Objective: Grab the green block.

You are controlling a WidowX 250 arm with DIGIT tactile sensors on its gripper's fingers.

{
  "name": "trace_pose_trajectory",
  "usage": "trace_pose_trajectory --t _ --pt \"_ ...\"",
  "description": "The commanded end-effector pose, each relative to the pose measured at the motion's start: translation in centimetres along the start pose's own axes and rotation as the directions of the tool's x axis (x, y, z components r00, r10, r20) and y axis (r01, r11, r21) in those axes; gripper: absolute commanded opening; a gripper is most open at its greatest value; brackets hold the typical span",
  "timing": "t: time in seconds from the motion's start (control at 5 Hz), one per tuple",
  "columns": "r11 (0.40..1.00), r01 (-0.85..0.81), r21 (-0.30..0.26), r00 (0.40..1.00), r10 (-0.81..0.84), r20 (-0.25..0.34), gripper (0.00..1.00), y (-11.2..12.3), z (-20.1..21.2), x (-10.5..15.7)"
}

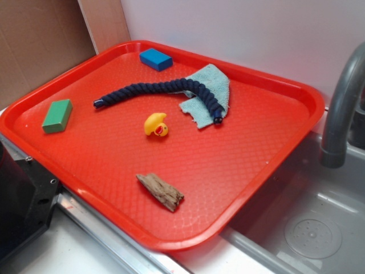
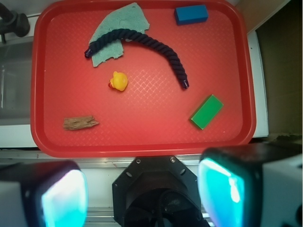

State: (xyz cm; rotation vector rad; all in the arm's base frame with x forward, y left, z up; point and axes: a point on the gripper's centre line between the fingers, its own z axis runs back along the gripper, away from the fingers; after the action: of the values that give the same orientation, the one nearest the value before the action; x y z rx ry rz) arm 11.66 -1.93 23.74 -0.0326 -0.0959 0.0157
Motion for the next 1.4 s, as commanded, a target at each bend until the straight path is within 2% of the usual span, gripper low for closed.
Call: trace_pose_trajectory --t 0.0,0.2,0.4,0.6,0.8,1.0,1.2 --pt "1.0 0.0 0.0 1.0 0.0 0.0 1.0 0.0 0.0 0.0" --pt "0.963 -0.232 0.137 0.971 0.237 -0.02 1.0 5.1 -5.1 2.2" --pt "0.872 -0.467 0.148 0.884 0.466 0.046 1.0 10.9 -9.8 2.7" --pt "0.728 -0.677 0.112 0.736 0.665 0.126 1.0 14.6 -12.7 1.8" --pt "0.538 -0.839 0.087 0.545 0.829 0.128 1.0 15.3 -15.7 0.0" --pt "0.555 -0.823 0.12 0.566 0.82 0.086 1.0 14.8 -18.5 0.5" --pt "0.63 -0.764 0.137 0.644 0.759 0.096 1.0 13.8 -19.4 1.1"
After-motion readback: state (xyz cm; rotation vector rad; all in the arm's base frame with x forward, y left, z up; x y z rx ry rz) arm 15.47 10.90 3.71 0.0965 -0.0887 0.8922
